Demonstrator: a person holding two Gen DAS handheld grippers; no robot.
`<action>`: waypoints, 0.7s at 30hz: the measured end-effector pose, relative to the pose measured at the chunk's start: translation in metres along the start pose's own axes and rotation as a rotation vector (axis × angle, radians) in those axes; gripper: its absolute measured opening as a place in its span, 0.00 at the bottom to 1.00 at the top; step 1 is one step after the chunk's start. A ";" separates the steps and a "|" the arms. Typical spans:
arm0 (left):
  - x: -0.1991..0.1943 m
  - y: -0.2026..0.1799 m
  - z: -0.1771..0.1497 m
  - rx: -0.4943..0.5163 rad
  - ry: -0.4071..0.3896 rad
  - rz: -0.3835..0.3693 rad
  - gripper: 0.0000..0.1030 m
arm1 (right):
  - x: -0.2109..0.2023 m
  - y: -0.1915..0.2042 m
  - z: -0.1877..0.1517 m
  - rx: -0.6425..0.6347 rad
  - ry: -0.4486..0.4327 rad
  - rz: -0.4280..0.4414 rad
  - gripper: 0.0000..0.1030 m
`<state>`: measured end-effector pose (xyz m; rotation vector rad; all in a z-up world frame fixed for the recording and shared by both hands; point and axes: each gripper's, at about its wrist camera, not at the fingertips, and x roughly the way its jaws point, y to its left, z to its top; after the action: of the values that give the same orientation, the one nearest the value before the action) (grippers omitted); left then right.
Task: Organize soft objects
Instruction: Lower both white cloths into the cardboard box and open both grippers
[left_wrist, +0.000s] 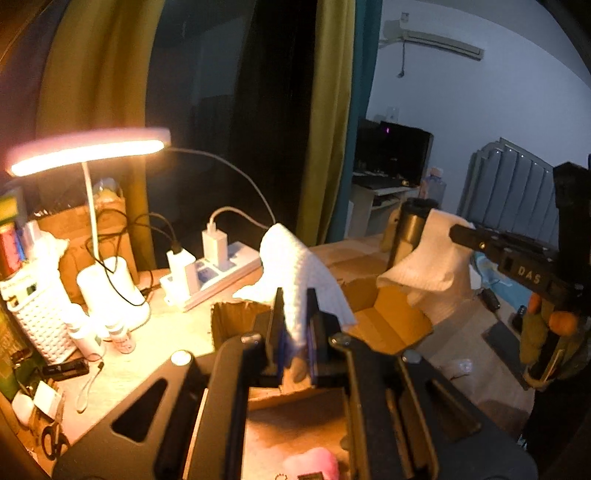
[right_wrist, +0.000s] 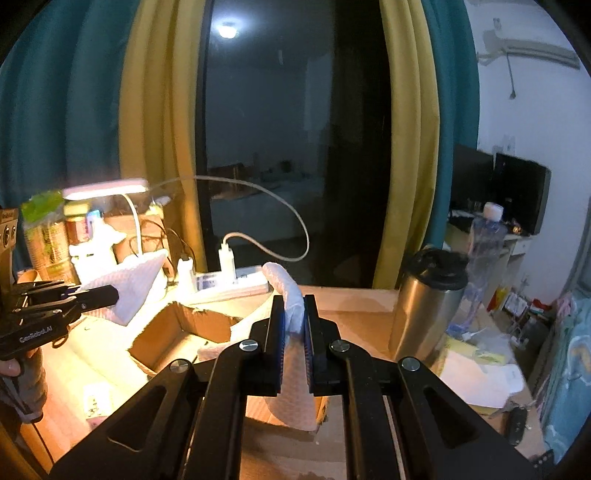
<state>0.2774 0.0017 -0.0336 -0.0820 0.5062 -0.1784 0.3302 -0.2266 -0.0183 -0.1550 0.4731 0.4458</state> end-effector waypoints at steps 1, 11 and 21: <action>0.008 0.001 -0.001 -0.001 0.012 -0.003 0.08 | 0.007 -0.001 -0.003 0.003 0.012 0.002 0.10; 0.072 -0.005 -0.015 -0.013 0.133 -0.054 0.08 | 0.071 -0.012 -0.036 0.022 0.149 0.014 0.10; 0.109 -0.049 -0.020 0.054 0.228 -0.128 0.08 | 0.090 -0.016 -0.060 -0.010 0.222 -0.031 0.12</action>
<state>0.3533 -0.0679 -0.0969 -0.0419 0.7234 -0.3288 0.3851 -0.2218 -0.1130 -0.2220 0.6851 0.4024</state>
